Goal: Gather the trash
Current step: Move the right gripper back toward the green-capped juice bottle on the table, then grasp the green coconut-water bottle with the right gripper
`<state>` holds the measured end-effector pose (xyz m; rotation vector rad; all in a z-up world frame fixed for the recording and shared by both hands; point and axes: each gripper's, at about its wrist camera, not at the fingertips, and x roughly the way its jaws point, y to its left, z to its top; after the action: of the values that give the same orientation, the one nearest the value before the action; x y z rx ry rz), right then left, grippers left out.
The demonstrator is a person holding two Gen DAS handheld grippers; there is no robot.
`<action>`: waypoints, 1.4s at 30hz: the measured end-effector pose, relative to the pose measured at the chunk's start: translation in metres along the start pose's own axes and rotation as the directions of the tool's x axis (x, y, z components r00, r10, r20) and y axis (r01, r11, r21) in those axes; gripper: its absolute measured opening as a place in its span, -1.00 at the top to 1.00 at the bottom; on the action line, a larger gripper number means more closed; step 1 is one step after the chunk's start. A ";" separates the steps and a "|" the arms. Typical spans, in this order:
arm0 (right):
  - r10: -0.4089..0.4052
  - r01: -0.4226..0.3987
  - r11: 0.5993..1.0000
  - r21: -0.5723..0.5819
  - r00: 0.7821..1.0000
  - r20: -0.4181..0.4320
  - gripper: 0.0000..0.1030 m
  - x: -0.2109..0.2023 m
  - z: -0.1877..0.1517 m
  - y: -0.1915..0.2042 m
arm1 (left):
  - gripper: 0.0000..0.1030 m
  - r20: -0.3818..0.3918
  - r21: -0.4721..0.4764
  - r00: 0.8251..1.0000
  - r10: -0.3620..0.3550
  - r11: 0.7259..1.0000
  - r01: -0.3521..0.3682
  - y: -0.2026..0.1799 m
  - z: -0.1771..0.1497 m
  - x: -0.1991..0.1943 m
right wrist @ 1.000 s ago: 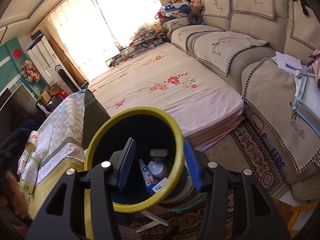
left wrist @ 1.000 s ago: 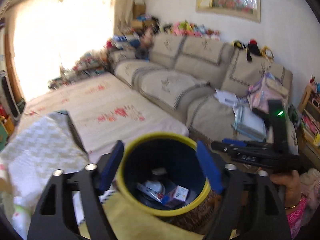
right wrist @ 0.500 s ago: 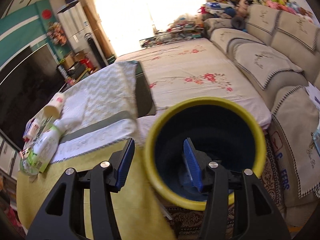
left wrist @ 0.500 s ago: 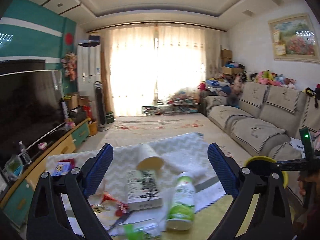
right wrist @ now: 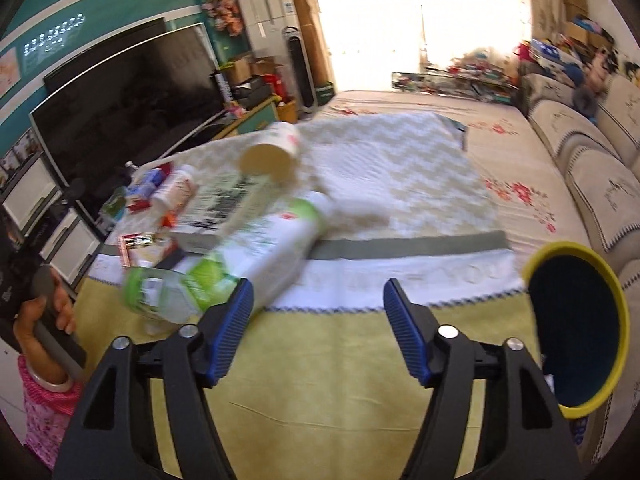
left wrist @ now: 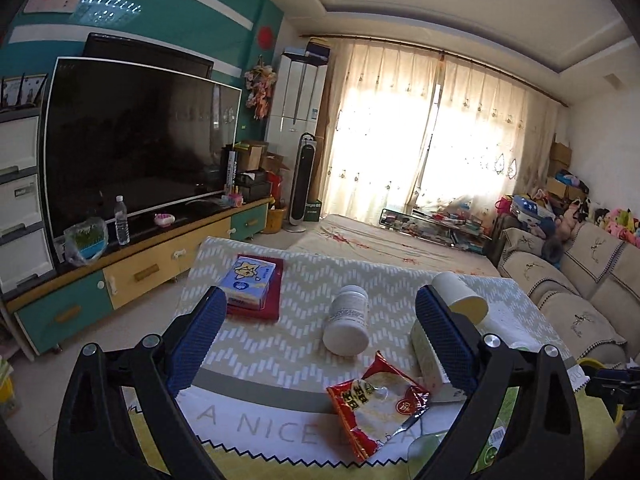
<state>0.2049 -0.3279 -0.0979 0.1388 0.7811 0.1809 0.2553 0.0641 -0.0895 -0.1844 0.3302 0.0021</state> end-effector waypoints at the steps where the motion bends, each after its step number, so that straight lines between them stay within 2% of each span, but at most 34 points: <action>1: 0.016 -0.016 1.000 -0.005 1.000 0.012 -0.32 0.002 0.001 0.011 | -0.83 -0.001 -0.013 1.000 0.006 1.000 -0.006 0.001 -0.002 0.000; 5: 0.034 -0.033 0.999 -0.034 0.999 0.031 -0.32 0.012 0.001 0.048 | -0.83 -0.010 -0.034 1.000 0.002 0.999 -0.002 0.003 -0.005 0.000; 8: -0.023 0.025 0.999 -0.049 0.999 0.029 -0.32 0.024 0.001 0.064 | -0.83 0.001 -0.019 1.000 0.004 1.000 -0.004 0.000 -0.006 -0.004; 11: -0.033 0.033 0.999 -0.036 0.999 0.010 -0.32 0.035 0.000 0.071 | -0.83 0.010 0.004 1.000 0.006 1.000 -0.006 -0.006 -0.005 -0.008; 16: -0.096 0.096 0.994 -0.049 0.995 -0.007 -0.32 0.053 -0.004 0.080 | -0.83 0.008 0.033 1.000 0.006 0.999 -0.006 -0.013 -0.006 -0.010; 20: -0.111 0.109 0.993 -0.051 0.993 -0.036 -0.32 0.061 -0.011 0.075 | -0.83 0.004 0.046 1.000 0.001 0.999 -0.001 -0.015 -0.007 -0.011; 24: -0.134 0.132 0.990 -0.052 0.990 -0.032 -0.30 0.049 -0.017 0.057 | -0.83 0.003 0.045 1.000 0.004 0.999 -0.004 -0.015 -0.006 -0.010; 29: -0.132 0.132 0.991 -0.001 0.991 -0.024 -0.30 0.032 -0.021 0.021 | -0.83 -0.003 0.032 1.000 -0.004 0.999 0.004 -0.015 -0.005 -0.012; 31: -0.098 0.098 0.995 0.022 0.995 -0.035 -0.30 0.035 -0.021 0.013 | -0.83 -0.004 0.037 1.000 -0.004 0.999 0.004 -0.016 -0.006 -0.012; 34: -0.069 0.070 0.997 0.020 0.997 -0.042 -0.30 0.042 -0.019 0.013 | -0.83 -0.006 0.043 1.000 0.000 0.999 0.000 -0.017 -0.006 -0.013; 42: -0.064 0.063 0.998 -0.025 0.997 -0.033 -0.30 0.055 -0.016 0.025 | -0.83 -0.008 0.040 1.000 -0.007 0.999 0.007 -0.017 -0.005 -0.014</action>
<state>0.2296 -0.2911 -0.1421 0.0887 0.8154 0.1324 0.2413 0.0472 -0.0863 -0.1459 0.3374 -0.0120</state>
